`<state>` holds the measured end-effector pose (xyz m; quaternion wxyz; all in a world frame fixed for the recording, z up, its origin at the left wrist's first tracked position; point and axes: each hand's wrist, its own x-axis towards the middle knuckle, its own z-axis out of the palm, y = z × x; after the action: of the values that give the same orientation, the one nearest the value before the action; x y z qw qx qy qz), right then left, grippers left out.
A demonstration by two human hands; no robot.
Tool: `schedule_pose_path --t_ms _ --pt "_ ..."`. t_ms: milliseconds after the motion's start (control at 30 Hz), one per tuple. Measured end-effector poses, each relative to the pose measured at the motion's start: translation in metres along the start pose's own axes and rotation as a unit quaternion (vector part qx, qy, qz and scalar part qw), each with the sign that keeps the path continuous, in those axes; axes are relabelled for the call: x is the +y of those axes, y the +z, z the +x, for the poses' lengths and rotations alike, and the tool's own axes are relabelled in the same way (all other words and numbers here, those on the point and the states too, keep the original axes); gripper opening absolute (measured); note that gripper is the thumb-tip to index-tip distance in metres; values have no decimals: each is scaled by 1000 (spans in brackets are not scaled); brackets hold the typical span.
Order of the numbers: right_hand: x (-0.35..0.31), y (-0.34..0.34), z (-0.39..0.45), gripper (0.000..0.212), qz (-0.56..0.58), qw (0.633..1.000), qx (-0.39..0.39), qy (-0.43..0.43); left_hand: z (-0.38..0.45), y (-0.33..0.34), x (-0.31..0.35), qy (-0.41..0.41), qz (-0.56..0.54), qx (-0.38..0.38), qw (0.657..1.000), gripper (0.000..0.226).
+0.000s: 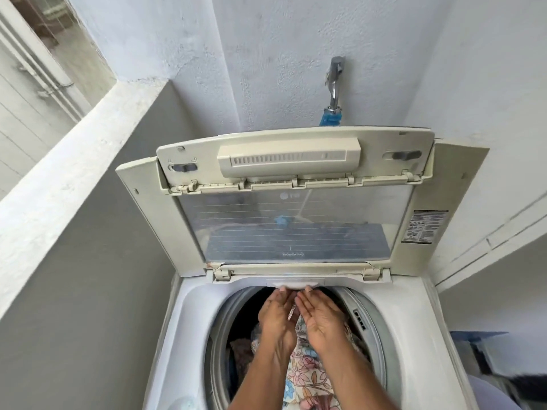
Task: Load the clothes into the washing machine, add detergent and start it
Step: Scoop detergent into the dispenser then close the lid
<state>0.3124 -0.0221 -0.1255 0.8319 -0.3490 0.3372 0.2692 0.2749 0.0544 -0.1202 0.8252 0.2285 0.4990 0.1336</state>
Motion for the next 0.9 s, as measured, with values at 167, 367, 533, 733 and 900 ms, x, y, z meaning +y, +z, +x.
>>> schedule_pose_path --t_ms 167,367,533,733,900 --pt "10 -1 6 28 10 1000 1 -6 6 -7 -6 -8 -36 -11 999 20" --pt "15 6 4 17 29 999 6 -15 5 -5 -5 -11 -58 -11 998 17" --pt "14 9 7 10 21 1000 -20 -6 13 -8 -4 -10 -11 -33 999 9" --pt "18 3 4 13 30 997 -65 -16 9 -15 -4 4 21 -50 998 12" --pt "22 -8 2 14 39 995 -87 -17 1 -22 -5 1 33 -63 997 14"
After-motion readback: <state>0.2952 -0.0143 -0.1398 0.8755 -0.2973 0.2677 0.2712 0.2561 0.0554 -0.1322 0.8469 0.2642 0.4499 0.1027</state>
